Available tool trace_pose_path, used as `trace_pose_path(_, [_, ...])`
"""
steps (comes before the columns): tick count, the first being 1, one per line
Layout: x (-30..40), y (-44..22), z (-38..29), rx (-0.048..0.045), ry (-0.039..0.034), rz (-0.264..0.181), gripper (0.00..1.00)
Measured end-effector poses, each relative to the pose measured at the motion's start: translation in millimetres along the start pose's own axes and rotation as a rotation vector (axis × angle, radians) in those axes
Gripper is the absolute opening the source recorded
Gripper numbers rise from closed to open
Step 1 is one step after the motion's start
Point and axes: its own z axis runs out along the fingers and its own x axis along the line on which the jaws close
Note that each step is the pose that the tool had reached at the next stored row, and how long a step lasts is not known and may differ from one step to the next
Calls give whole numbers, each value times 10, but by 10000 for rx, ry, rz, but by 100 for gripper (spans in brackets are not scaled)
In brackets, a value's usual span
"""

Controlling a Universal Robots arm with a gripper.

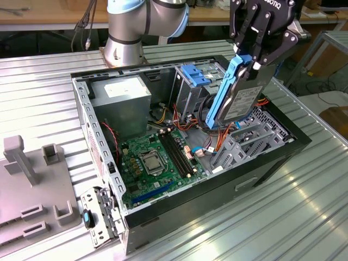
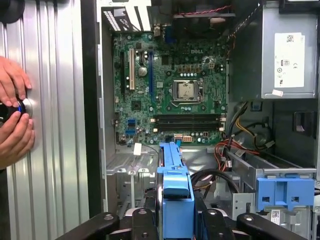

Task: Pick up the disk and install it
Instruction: 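Insert the disk into the insertion slot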

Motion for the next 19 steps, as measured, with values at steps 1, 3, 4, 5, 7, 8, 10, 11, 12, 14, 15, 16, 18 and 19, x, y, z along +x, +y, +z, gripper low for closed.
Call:
trace_pose_path(1, [23,-21,4,0,-1,-9,37])
trace_pose_path(3, [64,-36,8,1,-3,-28,37])
trace_pose_path(4, [93,-44,11,1,-2,-31,37])
trace_pose_path(5, [106,-49,12,1,-3,-31,37])
trace_pose_path(7, [114,-83,15,0,-2,-32,37])
trace_pose_path(8, [114,-103,17,1,-3,-32,37])
trace_pose_path(10, [114,-144,20,1,-1,-31,37])
trace_pose_path(11, [115,-184,25,1,-3,-31,37])
trace_pose_path(12, [118,-205,27,1,-3,-31,37])
trace_pose_path(14, [137,-236,32,0,-2,-32,37])
trace_pose_path(15, [147,-253,35,1,-3,-32,37])
trace_pose_path(16, [157,-269,37,1,-2,-31,37])
trace_pose_path(18, [182,-319,47,0,-2,-31,37])
trace_pose_path(19, [191,-338,50,0,-3,-31,37])
